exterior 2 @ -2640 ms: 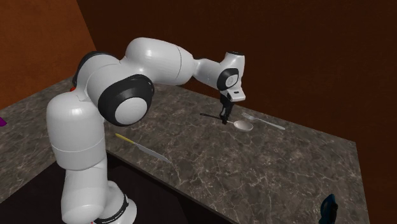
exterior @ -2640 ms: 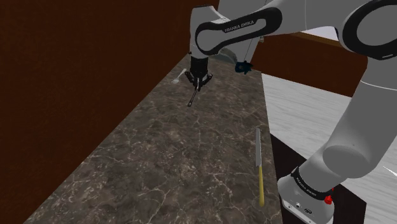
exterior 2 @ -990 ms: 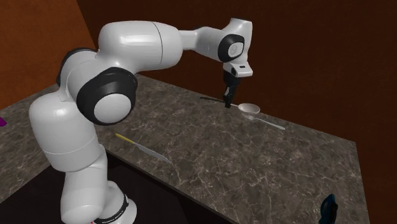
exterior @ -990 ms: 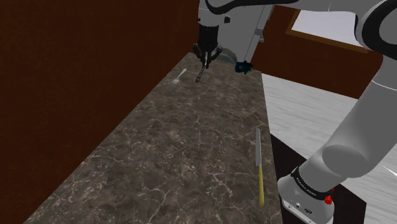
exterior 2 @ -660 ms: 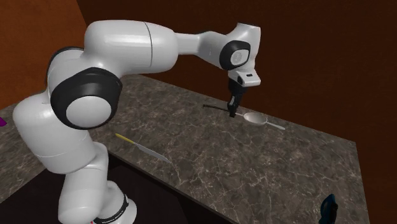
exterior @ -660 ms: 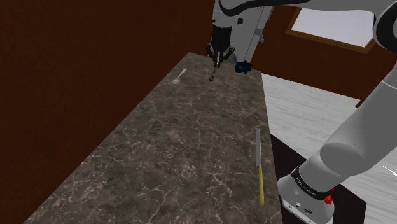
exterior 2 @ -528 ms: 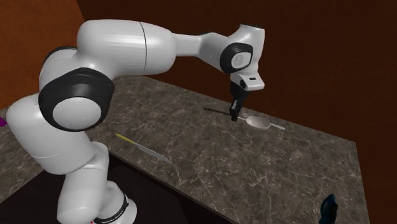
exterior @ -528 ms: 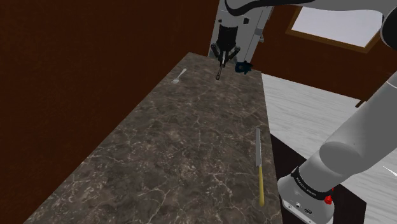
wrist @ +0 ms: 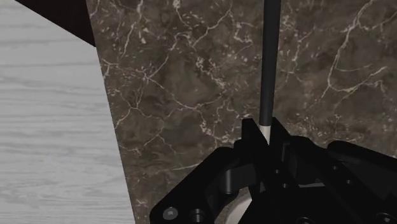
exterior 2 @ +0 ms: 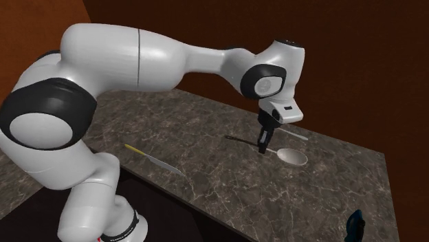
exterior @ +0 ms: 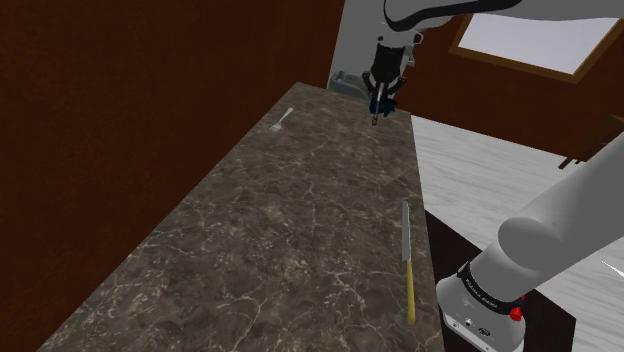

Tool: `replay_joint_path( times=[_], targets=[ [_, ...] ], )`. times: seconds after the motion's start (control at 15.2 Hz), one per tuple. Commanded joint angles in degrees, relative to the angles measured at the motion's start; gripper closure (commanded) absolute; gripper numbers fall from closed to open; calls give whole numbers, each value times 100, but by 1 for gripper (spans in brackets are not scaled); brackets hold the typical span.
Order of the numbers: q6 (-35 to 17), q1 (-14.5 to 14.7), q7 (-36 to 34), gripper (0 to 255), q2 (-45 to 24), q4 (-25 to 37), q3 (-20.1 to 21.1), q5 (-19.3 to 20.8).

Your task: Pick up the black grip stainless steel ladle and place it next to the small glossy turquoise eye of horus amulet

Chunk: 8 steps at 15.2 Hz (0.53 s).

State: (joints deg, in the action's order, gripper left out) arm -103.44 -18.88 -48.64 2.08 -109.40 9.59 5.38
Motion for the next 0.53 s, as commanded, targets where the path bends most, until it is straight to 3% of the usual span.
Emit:
replay_joint_path(
  times=[0.0,0.46],
  targets=[
    [-26,-130,275,255,75,-73,-140,12],
    [-160,-587,1214,255,164,-200,-652,91]
  ],
)
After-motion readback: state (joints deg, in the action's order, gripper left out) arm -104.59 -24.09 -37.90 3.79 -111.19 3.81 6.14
